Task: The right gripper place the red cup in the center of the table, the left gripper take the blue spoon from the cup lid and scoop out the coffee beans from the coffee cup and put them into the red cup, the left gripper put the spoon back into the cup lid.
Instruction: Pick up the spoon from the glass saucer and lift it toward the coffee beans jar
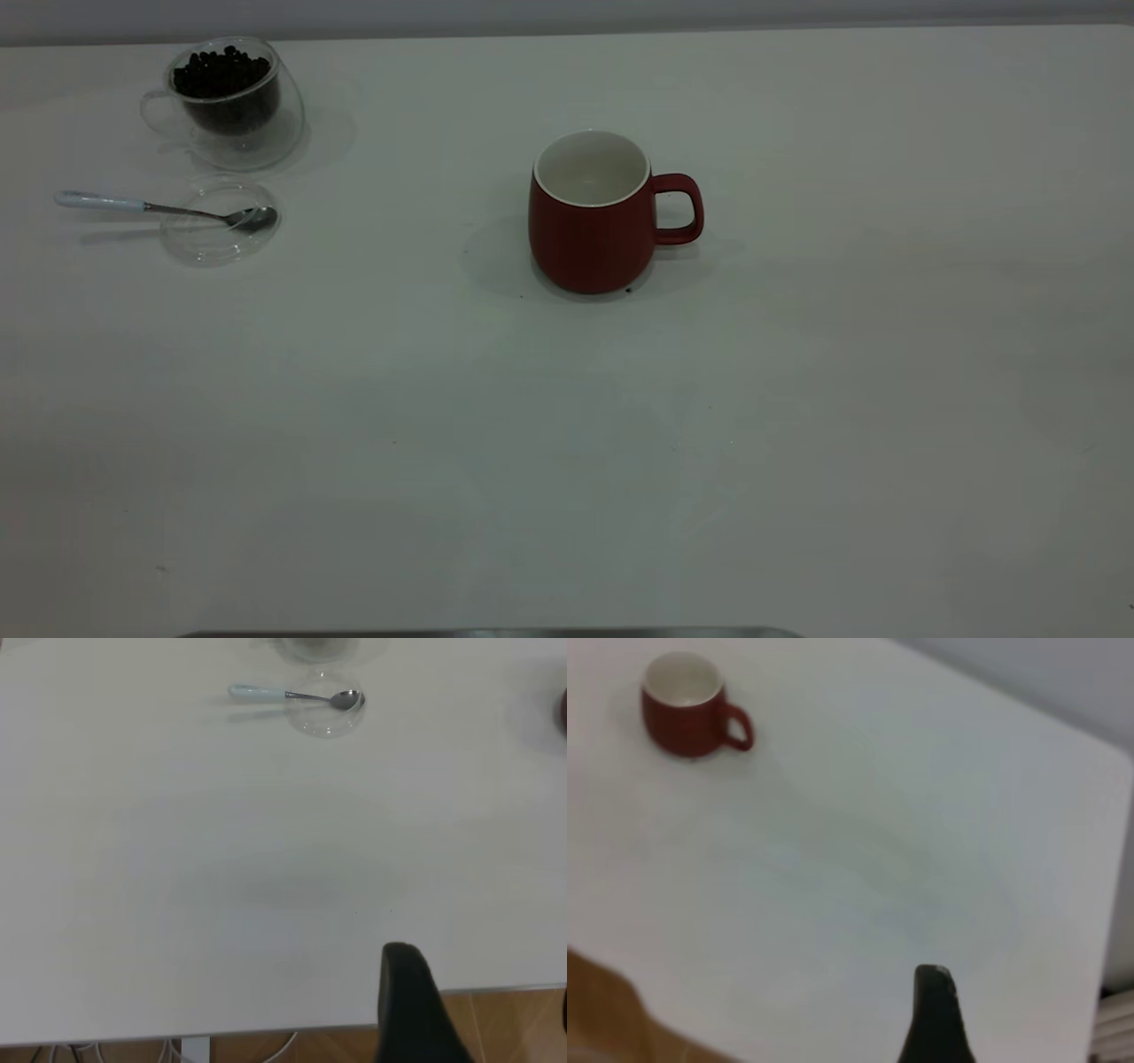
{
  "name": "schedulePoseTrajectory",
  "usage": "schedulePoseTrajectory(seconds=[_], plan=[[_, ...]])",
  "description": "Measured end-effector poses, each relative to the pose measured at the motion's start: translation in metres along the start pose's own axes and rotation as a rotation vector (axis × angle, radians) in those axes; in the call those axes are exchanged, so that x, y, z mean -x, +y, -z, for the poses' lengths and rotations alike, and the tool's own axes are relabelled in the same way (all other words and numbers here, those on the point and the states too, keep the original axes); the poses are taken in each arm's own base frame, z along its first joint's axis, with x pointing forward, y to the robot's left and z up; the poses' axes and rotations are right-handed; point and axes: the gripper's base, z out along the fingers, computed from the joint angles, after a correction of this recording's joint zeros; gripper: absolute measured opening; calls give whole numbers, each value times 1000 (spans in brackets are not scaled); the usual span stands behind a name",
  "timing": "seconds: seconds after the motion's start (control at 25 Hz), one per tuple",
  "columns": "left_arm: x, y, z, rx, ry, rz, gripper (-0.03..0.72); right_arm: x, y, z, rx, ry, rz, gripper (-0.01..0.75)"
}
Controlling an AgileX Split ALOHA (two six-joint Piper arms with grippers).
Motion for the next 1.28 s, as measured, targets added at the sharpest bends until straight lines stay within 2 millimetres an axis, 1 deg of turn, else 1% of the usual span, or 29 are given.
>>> schedulePoseTrajectory(seconds=[0.12, 0.28, 0.4, 0.48, 0.6, 0.76, 0.96, 1.08, 1.28], plan=[[0, 0, 0, 0, 0, 0, 464, -11, 7, -17, 31, 59, -52, 590], [0, 0, 0, 0, 0, 0, 464, -24, 17, -43, 60, 88, -108, 590], [0, 0, 0, 0, 0, 0, 464, -35, 19, -51, 17, 85, -187, 590], [0, 0, 0, 0, 0, 0, 464, -43, 18, -50, -45, 87, -261, 590], [0, 0, 0, 0, 0, 1, 464, -55, 17, -43, -143, 75, -341, 590], [0, 0, 0, 0, 0, 2, 464, -66, 20, -32, -236, 7, -374, 590], [0, 0, 0, 0, 0, 2, 464, -72, 29, -24, -282, -56, -350, 590], [0, 0, 0, 0, 0, 2, 464, -70, 32, -25, -278, -51, -315, 590], [0, 0, 0, 0, 0, 2, 464, -70, 34, -25, -304, -46, -321, 590]])
